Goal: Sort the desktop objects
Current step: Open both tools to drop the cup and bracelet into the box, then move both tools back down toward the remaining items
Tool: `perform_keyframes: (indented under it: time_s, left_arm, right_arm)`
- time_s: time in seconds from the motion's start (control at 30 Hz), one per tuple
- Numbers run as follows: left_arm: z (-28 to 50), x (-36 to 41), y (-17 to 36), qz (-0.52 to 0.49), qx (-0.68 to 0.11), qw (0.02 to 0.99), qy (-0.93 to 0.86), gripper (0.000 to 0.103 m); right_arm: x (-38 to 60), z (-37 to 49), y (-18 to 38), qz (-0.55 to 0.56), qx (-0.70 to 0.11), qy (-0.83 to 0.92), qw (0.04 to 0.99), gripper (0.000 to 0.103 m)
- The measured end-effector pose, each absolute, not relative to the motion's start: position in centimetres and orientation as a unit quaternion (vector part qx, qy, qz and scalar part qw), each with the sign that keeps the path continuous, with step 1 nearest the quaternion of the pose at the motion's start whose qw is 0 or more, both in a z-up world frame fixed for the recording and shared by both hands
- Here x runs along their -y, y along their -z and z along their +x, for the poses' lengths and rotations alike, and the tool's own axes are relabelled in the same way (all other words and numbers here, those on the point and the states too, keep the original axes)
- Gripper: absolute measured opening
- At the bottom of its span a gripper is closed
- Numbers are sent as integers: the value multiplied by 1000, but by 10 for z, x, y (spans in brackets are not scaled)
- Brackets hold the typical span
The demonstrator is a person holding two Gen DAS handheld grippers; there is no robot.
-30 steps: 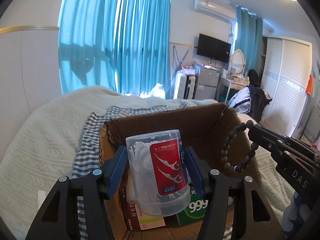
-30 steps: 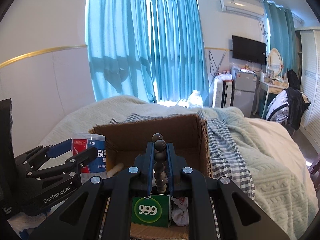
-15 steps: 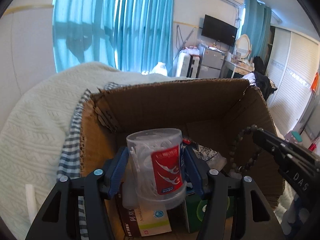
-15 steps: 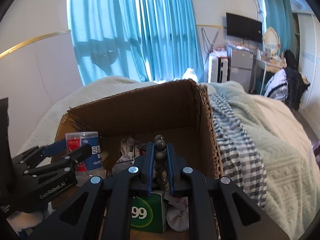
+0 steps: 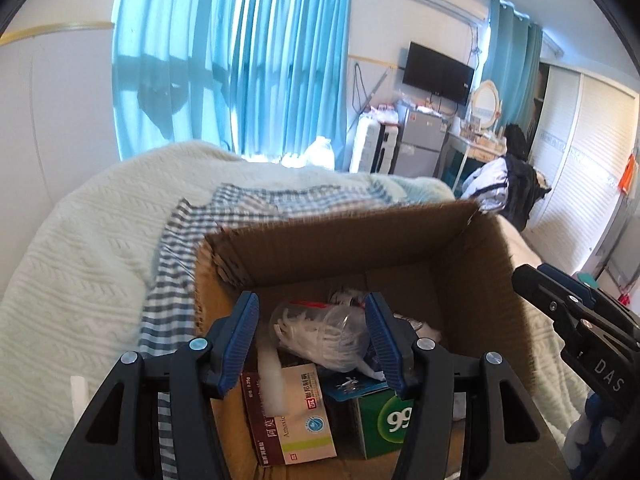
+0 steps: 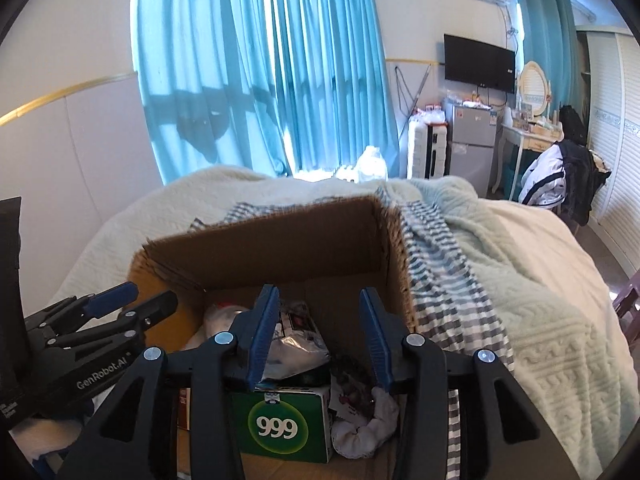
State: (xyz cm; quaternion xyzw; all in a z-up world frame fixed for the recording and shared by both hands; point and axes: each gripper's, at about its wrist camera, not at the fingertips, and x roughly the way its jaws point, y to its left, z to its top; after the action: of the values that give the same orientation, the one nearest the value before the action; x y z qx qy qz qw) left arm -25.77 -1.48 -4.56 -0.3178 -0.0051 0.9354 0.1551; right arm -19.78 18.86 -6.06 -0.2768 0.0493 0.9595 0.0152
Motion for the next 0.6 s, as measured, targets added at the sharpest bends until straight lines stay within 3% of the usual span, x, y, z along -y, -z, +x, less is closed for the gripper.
perform_keyframes:
  time_s: [0.07,0.3,0.6]
  left_arm:
    - [-249,18,33,-307,7,155,-939,63]
    - [-217,32,-8,-264,18,152,-952,83]
    - [-177,51,-29,-241,34,142,-960,103]
  right_arm:
    - [-188,-188,49,-267,-48,-962,17,42]
    - [-185,-149,10,-231,-43,-972,14,59]
    - [-183,-97,-9,-200,-20,-980,17,85]
